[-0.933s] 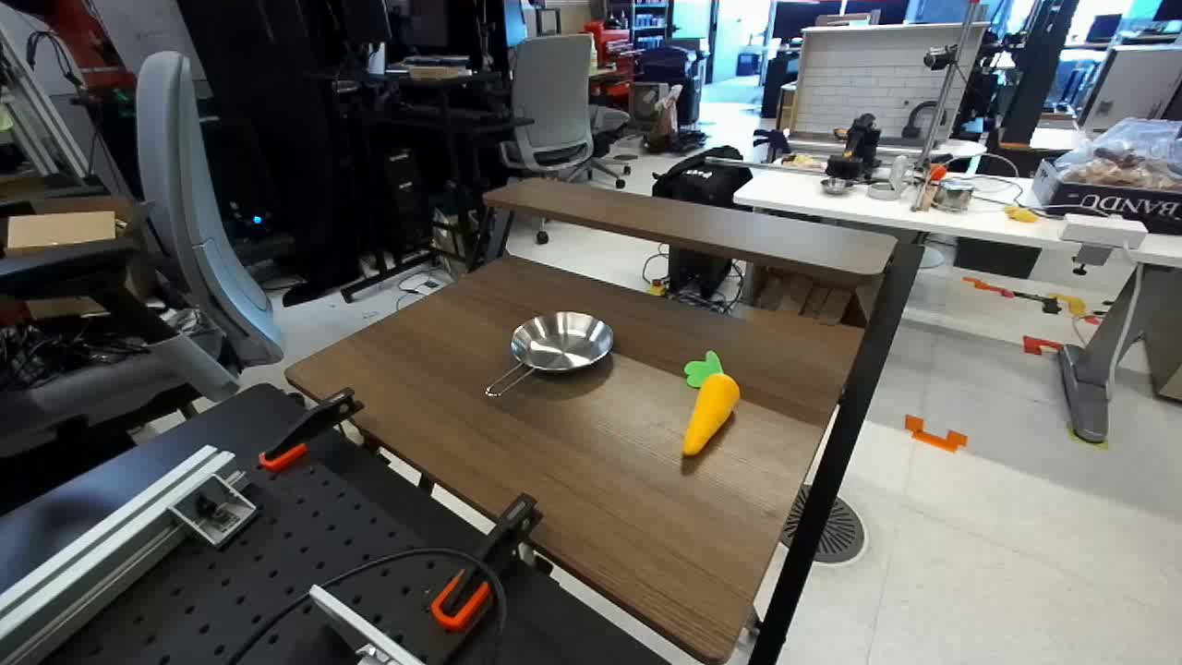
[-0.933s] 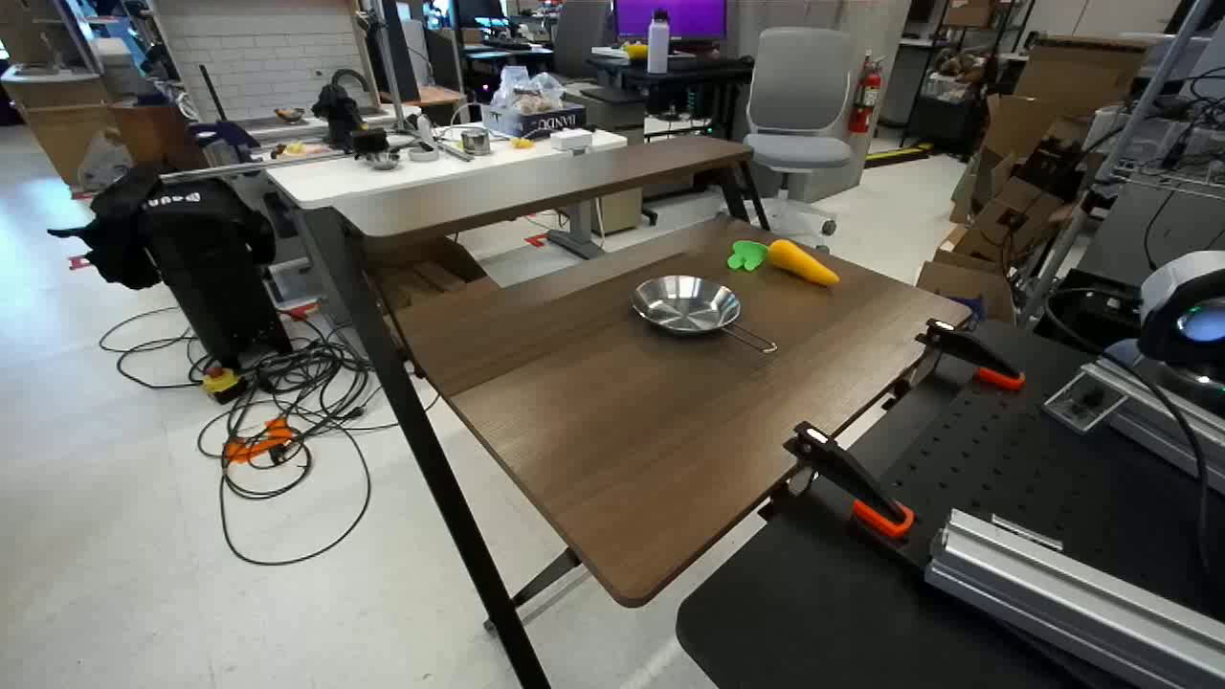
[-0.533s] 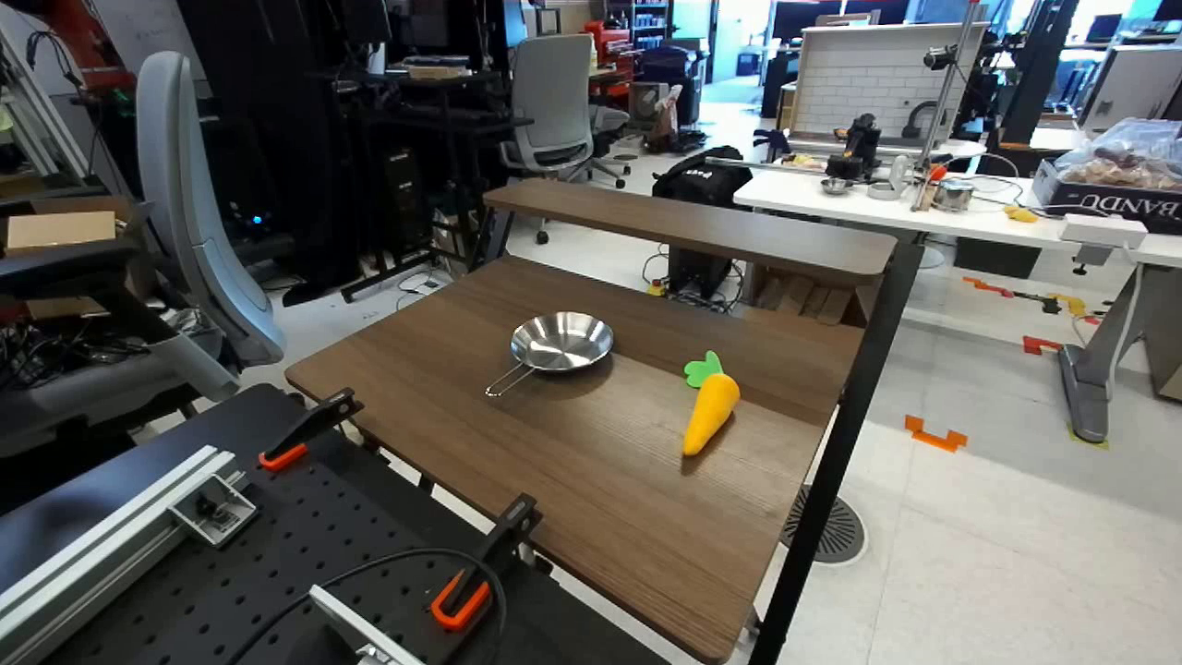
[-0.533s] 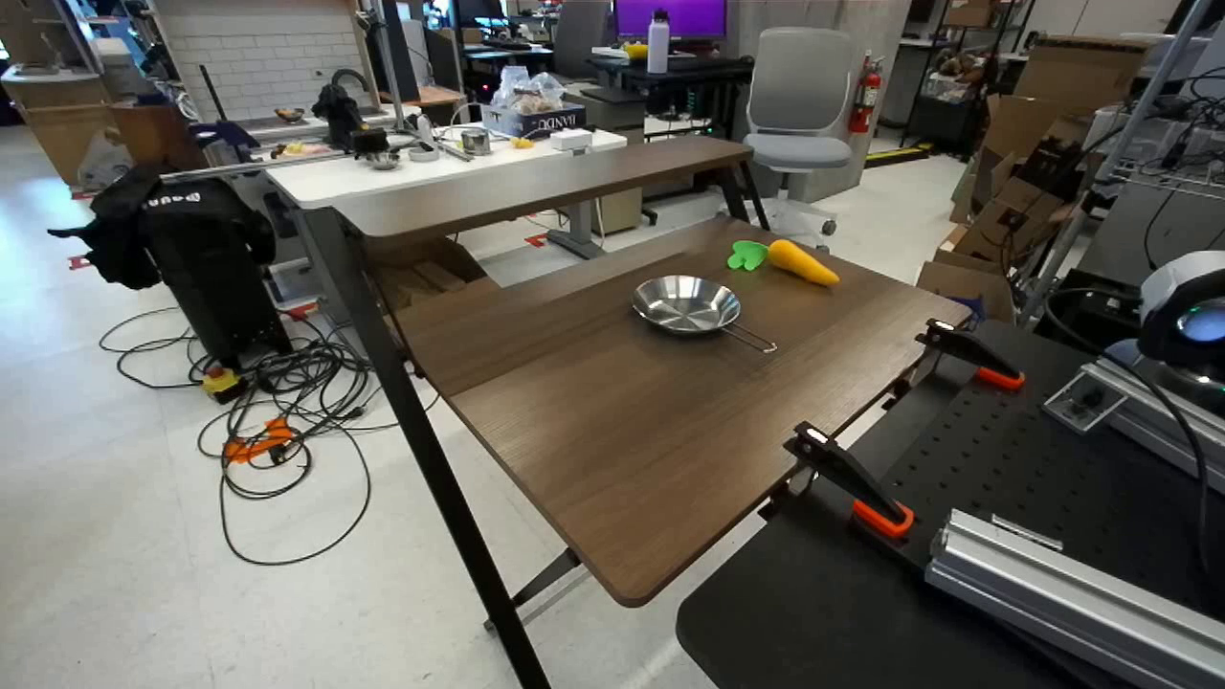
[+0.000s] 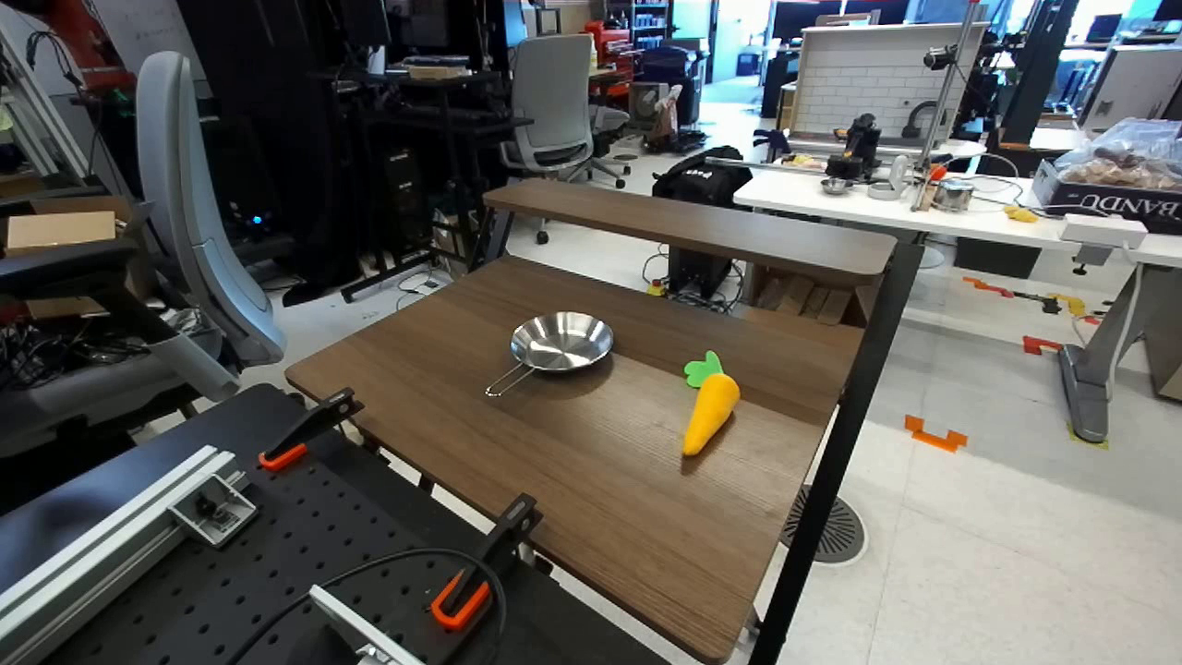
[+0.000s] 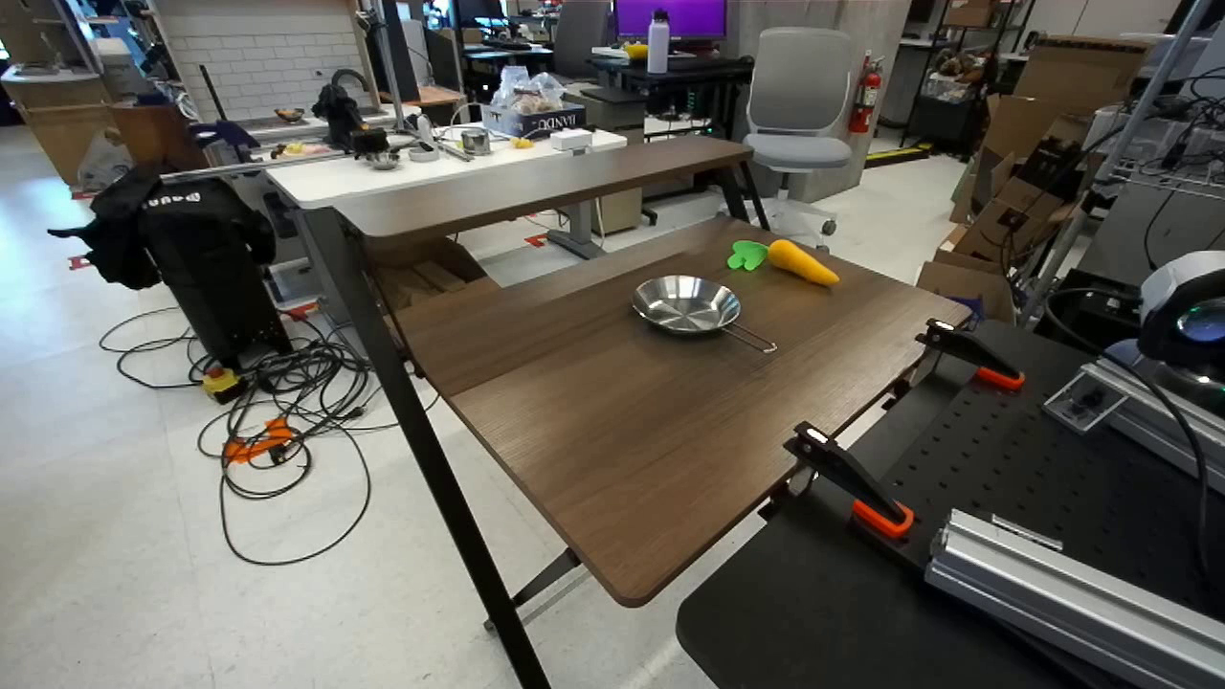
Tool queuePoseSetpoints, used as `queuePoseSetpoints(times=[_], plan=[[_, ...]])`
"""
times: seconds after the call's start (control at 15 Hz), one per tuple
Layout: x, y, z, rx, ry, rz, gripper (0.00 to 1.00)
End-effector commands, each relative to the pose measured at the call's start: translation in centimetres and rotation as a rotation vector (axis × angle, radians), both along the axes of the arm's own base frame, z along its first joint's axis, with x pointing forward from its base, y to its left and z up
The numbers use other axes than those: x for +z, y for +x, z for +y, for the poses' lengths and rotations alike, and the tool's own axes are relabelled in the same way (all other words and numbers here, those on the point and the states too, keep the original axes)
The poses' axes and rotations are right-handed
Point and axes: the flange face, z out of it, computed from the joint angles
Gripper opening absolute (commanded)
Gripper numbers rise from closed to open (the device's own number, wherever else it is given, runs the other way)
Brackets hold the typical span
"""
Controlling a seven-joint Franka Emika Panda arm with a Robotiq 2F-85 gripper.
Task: Put the carrot toy on the silver pan
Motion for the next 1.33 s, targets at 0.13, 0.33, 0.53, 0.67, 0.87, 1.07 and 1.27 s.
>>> queuePoseSetpoints(times=[0.13,0.33,0.53,0.67,0.87,1.07,1.27], plan=[[-1.6,0.5,-0.8,-0.015,0.028,0.053,1.00],[-3.2,1.0,-1.7,-0.024,0.031,0.078,1.00],[-5.1,1.8,-2.8,-0.043,0.030,0.103,1.00],[-6.5,2.5,-3.8,-0.058,0.016,0.100,1.00],[-8.9,4.2,-5.3,-0.051,-0.004,0.059,1.00],[-12.0,6.2,-6.6,-0.034,-0.022,0.034,1.00],[-15.7,8.1,-7.8,-0.032,-0.015,0.038,1.00]])
